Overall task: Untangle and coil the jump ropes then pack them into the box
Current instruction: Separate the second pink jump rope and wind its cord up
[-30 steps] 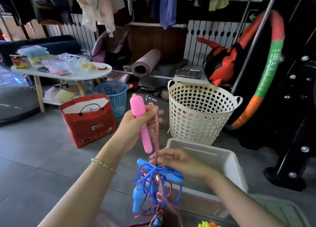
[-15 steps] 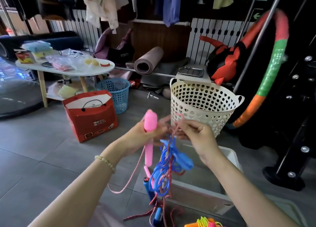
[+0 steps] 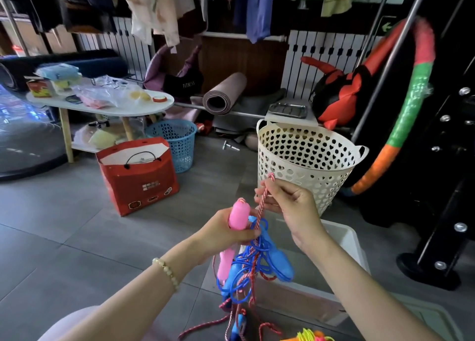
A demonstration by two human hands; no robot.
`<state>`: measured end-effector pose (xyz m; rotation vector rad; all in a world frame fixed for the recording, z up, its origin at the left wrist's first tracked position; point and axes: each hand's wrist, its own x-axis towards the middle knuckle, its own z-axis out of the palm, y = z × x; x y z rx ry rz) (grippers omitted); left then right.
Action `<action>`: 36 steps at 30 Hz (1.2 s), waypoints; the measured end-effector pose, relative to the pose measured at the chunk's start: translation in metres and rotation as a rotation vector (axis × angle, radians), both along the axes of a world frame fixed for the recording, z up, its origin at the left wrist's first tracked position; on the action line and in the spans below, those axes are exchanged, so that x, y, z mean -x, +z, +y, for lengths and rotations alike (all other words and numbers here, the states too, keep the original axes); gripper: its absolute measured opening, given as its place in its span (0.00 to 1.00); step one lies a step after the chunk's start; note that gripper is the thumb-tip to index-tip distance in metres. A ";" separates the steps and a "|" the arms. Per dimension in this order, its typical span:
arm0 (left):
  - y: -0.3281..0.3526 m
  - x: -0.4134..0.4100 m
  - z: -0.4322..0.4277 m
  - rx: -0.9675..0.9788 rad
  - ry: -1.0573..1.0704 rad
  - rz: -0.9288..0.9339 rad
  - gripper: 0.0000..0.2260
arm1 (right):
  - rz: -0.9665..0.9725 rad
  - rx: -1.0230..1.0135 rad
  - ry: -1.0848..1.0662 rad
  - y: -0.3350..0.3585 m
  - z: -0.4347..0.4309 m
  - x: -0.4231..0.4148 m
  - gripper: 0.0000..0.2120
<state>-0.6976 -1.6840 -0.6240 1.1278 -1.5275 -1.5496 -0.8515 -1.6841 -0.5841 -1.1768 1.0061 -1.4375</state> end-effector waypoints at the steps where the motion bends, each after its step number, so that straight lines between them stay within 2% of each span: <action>1: 0.001 -0.001 0.000 0.014 0.020 0.001 0.13 | 0.012 -0.005 -0.011 0.000 -0.001 0.001 0.07; 5: 0.008 -0.015 -0.004 0.075 0.083 0.004 0.10 | 0.078 -0.012 -0.089 -0.002 -0.008 0.016 0.09; 12: 0.016 -0.037 -0.014 0.105 0.088 -0.085 0.04 | 0.078 -0.055 -0.200 -0.010 -0.018 0.037 0.10; 15: 0.013 -0.039 -0.013 0.101 0.065 -0.095 0.04 | 0.081 -0.036 -0.134 -0.007 -0.012 0.030 0.10; 17: 0.012 -0.036 -0.011 0.091 0.041 -0.079 0.06 | 0.112 -0.034 -0.008 -0.004 -0.006 0.019 0.10; 20: 0.010 -0.026 -0.006 0.186 0.002 -0.125 0.09 | 0.190 -0.050 0.161 -0.001 0.003 0.002 0.09; 23: 0.006 -0.013 -0.001 0.235 -0.036 -0.127 0.10 | 0.145 -0.035 0.161 0.004 0.005 -0.006 0.08; 27: 0.003 -0.011 0.000 0.190 -0.046 -0.067 0.11 | 0.076 -0.018 0.160 0.009 0.004 -0.008 0.07; 29: 0.002 -0.009 0.002 0.187 -0.057 -0.094 0.08 | 0.073 -0.013 0.176 0.008 0.004 -0.011 0.08; 31: 0.004 -0.007 0.004 0.266 0.005 -0.183 0.01 | 0.090 0.000 0.171 0.007 0.004 -0.015 0.08; 33: 0.003 -0.010 0.000 0.345 0.108 -0.261 0.07 | 0.096 0.013 0.138 0.005 0.002 -0.016 0.08; 36: 0.006 -0.019 -0.006 0.318 0.201 -0.157 0.10 | 0.108 0.019 0.104 0.001 -0.004 -0.011 0.08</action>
